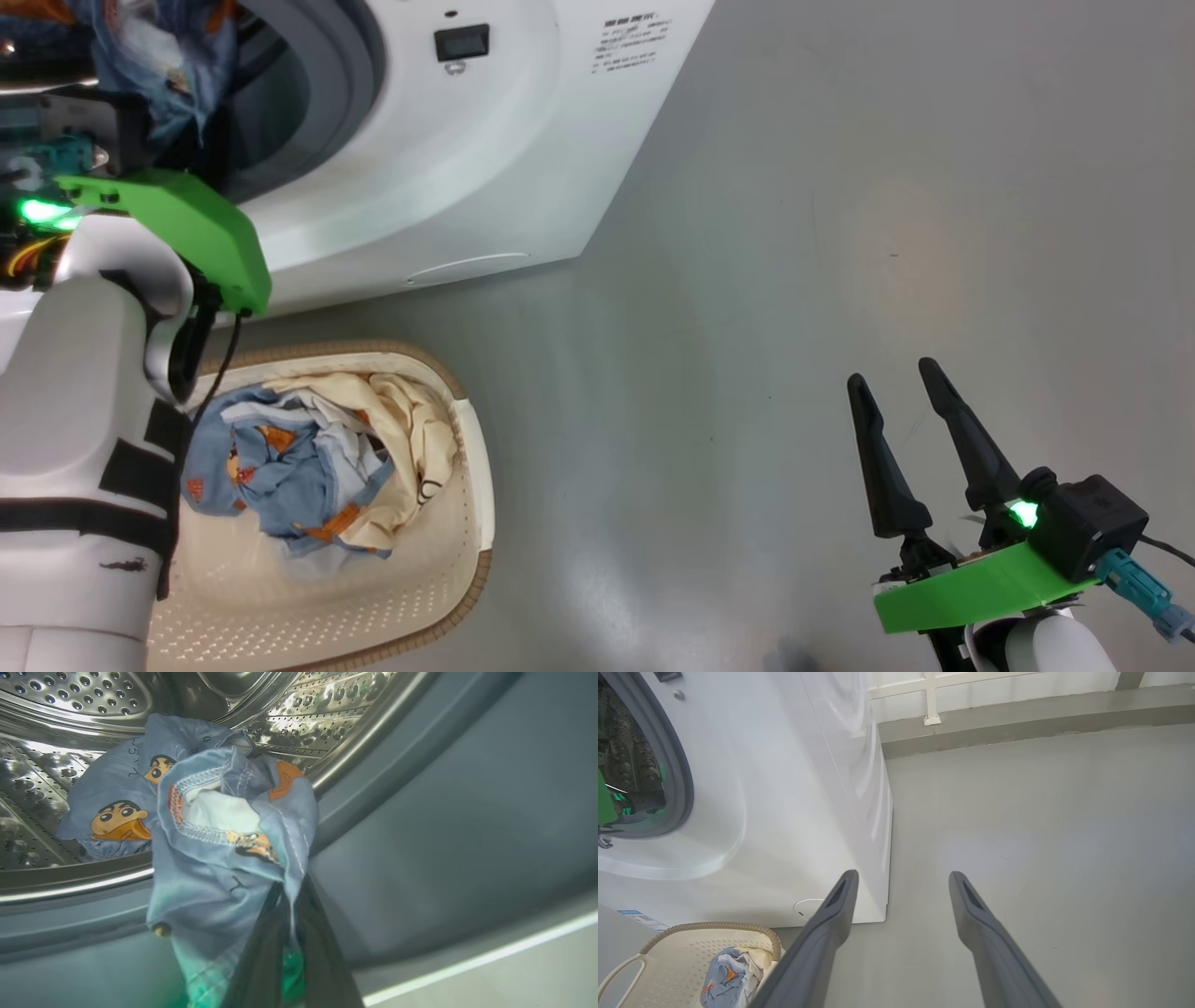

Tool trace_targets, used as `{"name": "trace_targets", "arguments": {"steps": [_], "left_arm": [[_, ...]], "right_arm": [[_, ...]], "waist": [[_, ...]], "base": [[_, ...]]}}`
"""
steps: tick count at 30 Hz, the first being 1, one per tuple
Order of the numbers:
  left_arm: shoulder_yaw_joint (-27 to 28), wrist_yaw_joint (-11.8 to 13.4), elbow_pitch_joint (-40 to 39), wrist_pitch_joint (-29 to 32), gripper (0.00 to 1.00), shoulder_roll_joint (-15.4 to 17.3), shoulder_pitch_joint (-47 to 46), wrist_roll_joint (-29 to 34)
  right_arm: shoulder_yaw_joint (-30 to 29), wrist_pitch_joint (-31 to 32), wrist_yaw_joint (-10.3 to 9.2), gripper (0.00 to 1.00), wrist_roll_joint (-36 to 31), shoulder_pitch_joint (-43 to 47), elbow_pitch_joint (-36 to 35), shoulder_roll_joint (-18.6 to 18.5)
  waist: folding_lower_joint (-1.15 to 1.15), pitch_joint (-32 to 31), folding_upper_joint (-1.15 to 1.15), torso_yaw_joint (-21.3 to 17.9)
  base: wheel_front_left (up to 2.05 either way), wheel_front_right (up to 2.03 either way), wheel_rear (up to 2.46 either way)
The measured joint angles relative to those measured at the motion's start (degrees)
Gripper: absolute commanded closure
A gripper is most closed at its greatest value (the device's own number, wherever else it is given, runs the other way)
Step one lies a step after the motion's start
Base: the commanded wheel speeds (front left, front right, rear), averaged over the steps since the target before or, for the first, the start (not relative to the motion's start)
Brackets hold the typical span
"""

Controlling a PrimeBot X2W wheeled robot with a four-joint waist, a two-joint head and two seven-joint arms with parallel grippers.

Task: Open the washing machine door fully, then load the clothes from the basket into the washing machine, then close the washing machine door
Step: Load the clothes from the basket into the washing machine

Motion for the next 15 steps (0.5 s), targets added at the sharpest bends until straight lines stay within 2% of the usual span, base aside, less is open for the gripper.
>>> {"name": "trace_targets", "arguments": {"steps": [3, 6, 15], "left_arm": [[0.0, 0.7, 1.1, -1.5, 1.00, -0.1, -0.7, 0.1], [0.6, 2.6, 2.6, -3.8, 1.00, 0.6, -1.4, 0.1], [1.2, 4.6, 5.1, -8.0, 1.00, 0.8, -4.7, 0.1]], "right_arm": [[0.0, 0.0, 0.00, 0.00, 0.0, -0.2, -0.1, 0.0], [0.0, 0.0, 0.00, 0.00, 0.0, -0.5, -0.2, 0.0], [0.3, 0.0, 0.00, 0.00, 0.0, -0.6, -0.2, 0.0]], "waist": [[0.00, 0.3, 0.00, 0.0], [0.00, 0.6, 0.00, 0.0], [0.00, 0.7, 0.00, 0.0]], "base": [[0.00, 0.00, 0.00], [0.00, 0.00, 0.00], [0.00, 0.00, 0.00]]}}
